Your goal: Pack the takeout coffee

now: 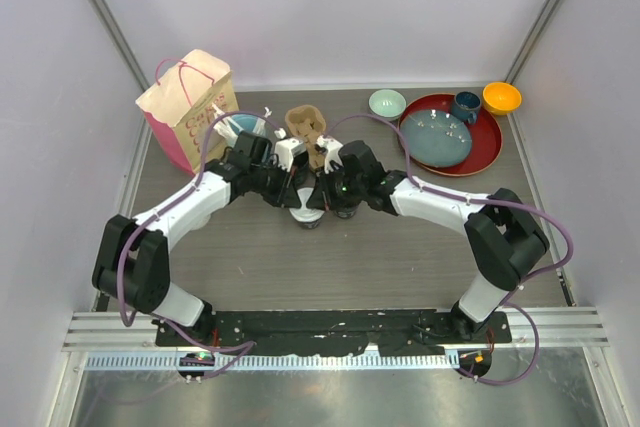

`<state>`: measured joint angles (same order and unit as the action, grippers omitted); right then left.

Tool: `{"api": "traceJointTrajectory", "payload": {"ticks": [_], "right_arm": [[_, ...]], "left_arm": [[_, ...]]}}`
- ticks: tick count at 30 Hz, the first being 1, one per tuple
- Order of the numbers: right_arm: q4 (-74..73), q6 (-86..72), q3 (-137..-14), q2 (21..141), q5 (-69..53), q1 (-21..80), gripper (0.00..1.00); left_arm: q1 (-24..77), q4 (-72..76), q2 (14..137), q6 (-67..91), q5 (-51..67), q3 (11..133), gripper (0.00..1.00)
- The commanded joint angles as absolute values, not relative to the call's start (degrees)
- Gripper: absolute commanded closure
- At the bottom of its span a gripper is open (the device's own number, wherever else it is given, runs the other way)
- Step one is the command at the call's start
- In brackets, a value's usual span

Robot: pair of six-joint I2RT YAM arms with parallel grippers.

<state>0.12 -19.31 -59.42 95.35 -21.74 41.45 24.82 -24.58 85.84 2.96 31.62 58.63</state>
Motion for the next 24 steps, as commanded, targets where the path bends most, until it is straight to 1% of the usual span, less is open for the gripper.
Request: {"api": "traceJointTrajectory", "payload": {"ticks": [1,6,15,19,20,24], "right_arm": [[-6.41,-16.70,-62.22,94.05,-19.86,41.40,0.99],[-7.47,-15.82,-66.88,92.99,-21.09,41.40,0.99],[-8.80,-15.81,-72.60,93.34,-23.99,41.40,0.99],[-3.09,-18.01,-68.65,93.77,-26.80,42.36,0.99],[-2.03,-18.37,-66.55,94.48,-29.24,42.45,0.99],[3.77,-19.68,-60.22,97.82,-28.83,41.05,0.99]], "left_arm": [[24.52,-29.18,83.16,1.58,31.99,59.41,1.00],[24.52,-29.79,80.86,1.32,33.22,62.58,1.00],[24.43,-30.41,79.98,1.40,32.52,61.79,1.00],[24.43,-27.52,80.94,2.72,31.99,58.19,1.00],[24.43,-27.51,81.64,2.72,31.99,58.01,1.00],[24.43,-27.51,86.39,2.37,33.13,57.22,1.00]]}}
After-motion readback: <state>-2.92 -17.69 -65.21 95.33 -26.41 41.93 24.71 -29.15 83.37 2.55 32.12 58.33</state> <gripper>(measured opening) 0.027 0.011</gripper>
